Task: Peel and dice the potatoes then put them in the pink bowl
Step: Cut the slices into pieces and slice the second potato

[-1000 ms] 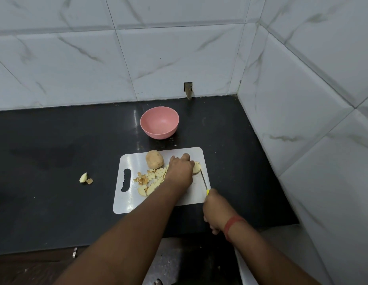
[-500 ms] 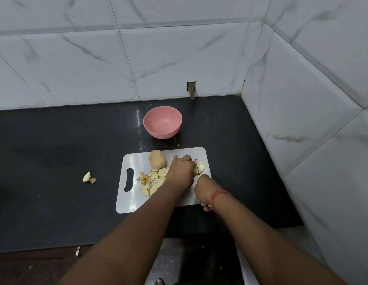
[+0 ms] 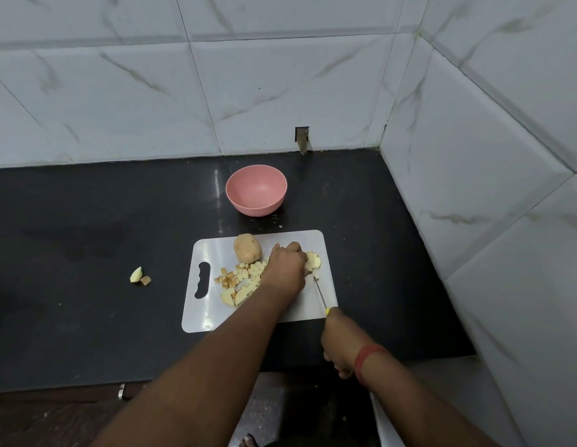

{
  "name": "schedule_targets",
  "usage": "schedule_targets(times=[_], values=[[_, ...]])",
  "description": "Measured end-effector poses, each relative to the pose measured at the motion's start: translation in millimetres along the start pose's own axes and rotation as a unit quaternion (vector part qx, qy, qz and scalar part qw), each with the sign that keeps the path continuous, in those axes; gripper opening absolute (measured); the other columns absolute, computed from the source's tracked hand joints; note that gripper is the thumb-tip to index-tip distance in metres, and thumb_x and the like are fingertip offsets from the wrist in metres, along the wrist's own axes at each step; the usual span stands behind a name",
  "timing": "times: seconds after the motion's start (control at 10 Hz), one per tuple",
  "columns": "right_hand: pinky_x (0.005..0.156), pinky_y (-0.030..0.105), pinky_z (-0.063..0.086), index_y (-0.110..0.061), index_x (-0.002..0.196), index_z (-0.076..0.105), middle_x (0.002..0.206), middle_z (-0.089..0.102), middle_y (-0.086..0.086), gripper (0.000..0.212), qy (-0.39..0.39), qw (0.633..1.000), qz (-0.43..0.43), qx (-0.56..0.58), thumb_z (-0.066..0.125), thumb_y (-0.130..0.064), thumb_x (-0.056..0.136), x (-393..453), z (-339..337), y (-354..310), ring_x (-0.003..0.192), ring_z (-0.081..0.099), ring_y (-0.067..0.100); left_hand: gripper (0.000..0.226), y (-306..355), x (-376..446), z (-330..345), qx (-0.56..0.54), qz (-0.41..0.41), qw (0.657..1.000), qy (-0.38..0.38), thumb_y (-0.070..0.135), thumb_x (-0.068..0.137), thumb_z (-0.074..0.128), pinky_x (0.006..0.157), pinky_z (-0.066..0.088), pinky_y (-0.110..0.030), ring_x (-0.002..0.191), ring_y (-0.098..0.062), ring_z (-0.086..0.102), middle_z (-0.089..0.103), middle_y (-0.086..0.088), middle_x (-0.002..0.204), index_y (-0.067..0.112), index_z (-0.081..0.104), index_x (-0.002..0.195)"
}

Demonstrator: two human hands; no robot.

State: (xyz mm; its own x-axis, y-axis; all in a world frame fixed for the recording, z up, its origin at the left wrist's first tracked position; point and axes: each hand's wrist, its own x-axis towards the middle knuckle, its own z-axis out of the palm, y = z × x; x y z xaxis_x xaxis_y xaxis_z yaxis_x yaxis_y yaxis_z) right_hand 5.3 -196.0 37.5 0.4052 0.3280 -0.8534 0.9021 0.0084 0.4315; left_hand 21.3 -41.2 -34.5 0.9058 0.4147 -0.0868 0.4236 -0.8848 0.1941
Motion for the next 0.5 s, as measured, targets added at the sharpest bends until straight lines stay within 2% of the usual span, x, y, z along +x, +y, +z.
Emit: schedule_targets(times=[0.1,0.2,0.3,0.4,0.5], values=[[0.085,0.029,0.042,-0.017,0.108,0.053,0.115,0.054,0.003,0.019,-0.034,0.924,0.008,0.381,0.043,-0.028,0.097,2,8,5,0.097,0.052,0.019,0.028,-3,-1,-1,-0.025,-0.006,1.0,0.005,0.023,0.097,0.062,0.122,0.02,-0.04,0.111,-0.021,0.058,0.06,-0.005,0.123,0.013,0.067,0.122],[0.061,0.025,0.052,-0.007,0.128,0.043,0.095,0.055,0.011,0.033,0.071,0.502,0.084,0.858,0.037,-0.011,0.096,17,4,15,0.069,0.057,0.022,0.026,-5,-3,-1,-0.055,-0.015,0.998,0.016,0.025,0.097,0.062,0.122,0.016,-0.038,0.11,-0.022,0.058,0.062,-0.005,0.119,0.012,0.066,0.119],[0.054,0.023,0.047,-0.006,0.12,0.047,0.092,0.055,0.012,0.027,0.11,0.464,0.064,0.877,0.039,-0.011,0.095,29,-10,21,0.063,0.056,0.022,0.023,-5,-4,-2,-0.064,-0.018,0.998,0.015,0.026,0.097,0.061,0.122,0.013,-0.036,0.109,-0.022,0.058,0.062,-0.006,0.116,0.011,0.068,0.114],[0.05,0.027,0.039,-0.005,0.086,0.048,0.074,0.05,0.013,0.028,0.074,0.452,0.104,0.883,0.034,-0.025,0.1,30,-32,31,0.055,0.047,0.022,0.024,-6,-4,-3,-0.066,-0.017,0.998,0.011,0.025,0.098,0.06,0.12,0.011,-0.034,0.111,-0.023,0.057,0.061,-0.008,0.116,0.009,0.069,0.114],[0.048,0.031,0.037,-0.008,0.078,0.046,0.069,0.048,0.014,0.036,-0.002,0.478,0.114,0.871,0.026,-0.026,0.102,38,-40,34,0.054,0.044,0.023,0.025,-6,-6,-2,-0.061,-0.011,0.998,0.02,0.025,0.098,0.059,0.119,0.011,-0.033,0.11,-0.023,0.056,0.06,-0.009,0.116,0.009,0.071,0.113]])
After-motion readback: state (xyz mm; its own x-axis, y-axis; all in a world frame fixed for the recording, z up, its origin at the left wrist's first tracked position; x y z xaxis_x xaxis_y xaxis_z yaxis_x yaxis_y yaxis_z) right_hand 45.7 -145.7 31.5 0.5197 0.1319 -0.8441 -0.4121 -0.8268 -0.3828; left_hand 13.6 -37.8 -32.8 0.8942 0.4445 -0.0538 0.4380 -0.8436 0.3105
